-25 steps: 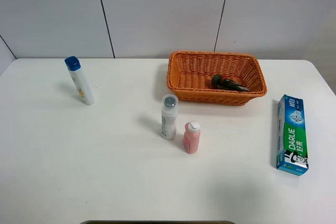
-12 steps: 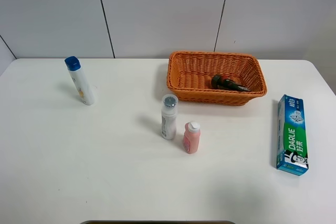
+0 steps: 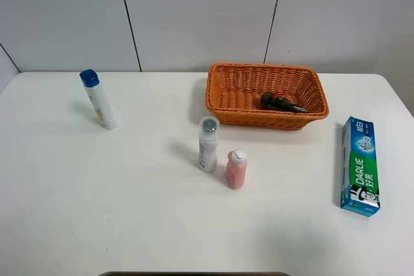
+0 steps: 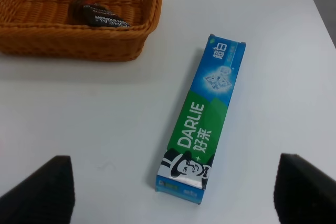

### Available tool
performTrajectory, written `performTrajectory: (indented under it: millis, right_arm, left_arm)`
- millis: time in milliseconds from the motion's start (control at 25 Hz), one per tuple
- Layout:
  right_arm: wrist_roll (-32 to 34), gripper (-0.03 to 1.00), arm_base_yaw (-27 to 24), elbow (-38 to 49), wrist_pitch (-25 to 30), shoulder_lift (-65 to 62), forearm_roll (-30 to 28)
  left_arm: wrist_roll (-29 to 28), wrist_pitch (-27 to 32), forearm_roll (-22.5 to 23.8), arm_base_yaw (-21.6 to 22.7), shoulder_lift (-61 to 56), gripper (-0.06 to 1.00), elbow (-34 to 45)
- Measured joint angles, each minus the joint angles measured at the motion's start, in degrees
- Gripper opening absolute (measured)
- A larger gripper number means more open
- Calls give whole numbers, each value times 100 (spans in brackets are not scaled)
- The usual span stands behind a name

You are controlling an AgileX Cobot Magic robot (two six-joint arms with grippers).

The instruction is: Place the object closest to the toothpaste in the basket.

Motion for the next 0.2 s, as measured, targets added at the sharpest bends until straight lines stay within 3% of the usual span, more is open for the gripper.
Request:
performTrajectory:
  millis: [200]
  right_arm:
    - [0, 79, 0, 0, 0, 0, 0]
  left_arm:
    - [0, 0, 0, 0, 0, 94, 0]
